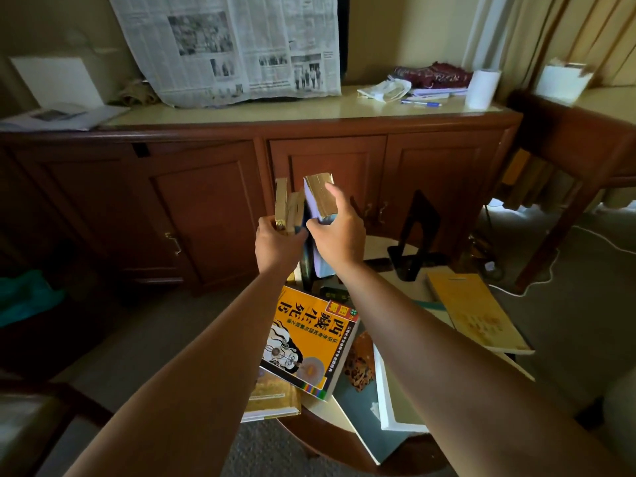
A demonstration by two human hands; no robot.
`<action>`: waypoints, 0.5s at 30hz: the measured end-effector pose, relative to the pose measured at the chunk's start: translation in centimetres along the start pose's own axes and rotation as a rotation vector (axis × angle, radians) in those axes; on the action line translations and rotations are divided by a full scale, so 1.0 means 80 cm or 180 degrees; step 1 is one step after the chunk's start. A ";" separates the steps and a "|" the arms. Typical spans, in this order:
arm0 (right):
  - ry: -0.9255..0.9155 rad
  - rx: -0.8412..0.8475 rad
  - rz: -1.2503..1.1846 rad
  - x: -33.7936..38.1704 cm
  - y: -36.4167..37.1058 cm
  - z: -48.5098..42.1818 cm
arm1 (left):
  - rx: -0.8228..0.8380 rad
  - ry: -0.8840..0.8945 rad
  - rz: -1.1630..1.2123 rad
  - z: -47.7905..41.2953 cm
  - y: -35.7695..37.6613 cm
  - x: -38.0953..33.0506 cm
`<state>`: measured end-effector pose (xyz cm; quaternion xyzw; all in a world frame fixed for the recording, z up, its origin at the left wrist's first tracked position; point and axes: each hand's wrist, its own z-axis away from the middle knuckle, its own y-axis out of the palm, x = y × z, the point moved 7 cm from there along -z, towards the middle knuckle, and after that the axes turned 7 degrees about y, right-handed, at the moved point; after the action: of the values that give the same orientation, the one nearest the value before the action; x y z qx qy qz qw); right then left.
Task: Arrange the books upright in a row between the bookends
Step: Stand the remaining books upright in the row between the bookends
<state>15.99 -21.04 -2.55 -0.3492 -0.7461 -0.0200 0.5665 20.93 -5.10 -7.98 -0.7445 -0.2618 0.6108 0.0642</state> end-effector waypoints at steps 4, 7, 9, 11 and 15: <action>0.0537 0.0265 -0.0290 -0.040 0.028 -0.028 | 0.0131 0.0211 0.0009 -0.005 -0.003 0.009; 0.0711 0.0474 -0.0351 -0.061 0.042 -0.038 | 0.0243 0.0374 0.0176 -0.004 -0.004 0.018; 0.0807 0.0700 -0.0439 -0.074 0.055 -0.036 | 0.0325 0.0474 0.0252 -0.002 -0.002 0.023; 0.1082 0.0995 -0.0638 -0.089 0.070 -0.029 | 0.0342 0.0536 0.0266 0.000 -0.002 0.027; 0.1505 0.1324 -0.1325 -0.095 0.088 -0.017 | 0.0346 0.0539 0.0194 0.006 0.002 0.031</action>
<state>21.77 -20.10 -11.18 -0.0534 -0.6379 -0.0628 0.7657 20.85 -4.18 -10.37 -0.7965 -0.1991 0.5607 0.1077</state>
